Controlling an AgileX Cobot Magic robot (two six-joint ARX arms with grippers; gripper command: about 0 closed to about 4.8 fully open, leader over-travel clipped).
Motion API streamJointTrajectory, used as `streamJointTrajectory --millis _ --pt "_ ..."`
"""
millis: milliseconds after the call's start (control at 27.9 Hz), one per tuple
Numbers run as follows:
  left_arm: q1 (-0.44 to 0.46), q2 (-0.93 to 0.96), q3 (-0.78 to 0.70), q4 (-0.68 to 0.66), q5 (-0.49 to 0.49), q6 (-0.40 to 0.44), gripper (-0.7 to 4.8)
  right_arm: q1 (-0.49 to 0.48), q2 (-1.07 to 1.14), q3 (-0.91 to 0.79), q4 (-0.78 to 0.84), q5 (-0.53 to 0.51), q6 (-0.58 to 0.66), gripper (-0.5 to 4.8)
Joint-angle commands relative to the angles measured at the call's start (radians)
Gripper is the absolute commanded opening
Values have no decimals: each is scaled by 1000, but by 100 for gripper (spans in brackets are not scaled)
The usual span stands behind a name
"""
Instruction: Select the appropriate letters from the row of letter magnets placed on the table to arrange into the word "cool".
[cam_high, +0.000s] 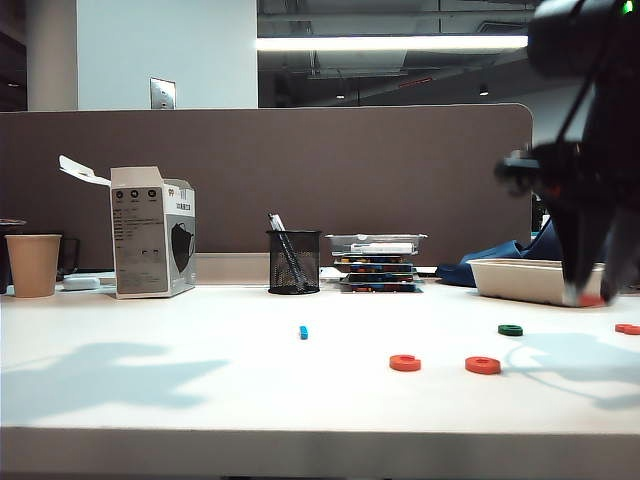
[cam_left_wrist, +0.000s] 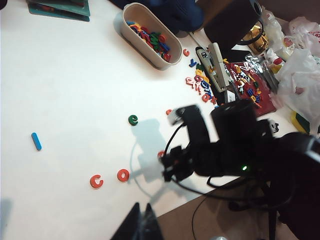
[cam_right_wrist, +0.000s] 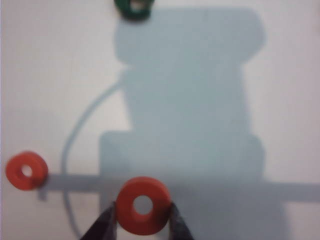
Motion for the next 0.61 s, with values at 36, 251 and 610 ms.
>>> streamJointTrajectory --millis 36,251,610 --pt "0 -3 4 13 0 2 -3 16 -4 -56 77 -6 26 104" --pt "0 -3 4 13 0 2 -3 20 -2 -73 104 -6 86 104" --pt "0 -3 3 13 0 2 -3 20 -2 -74 157 -106 106 104"
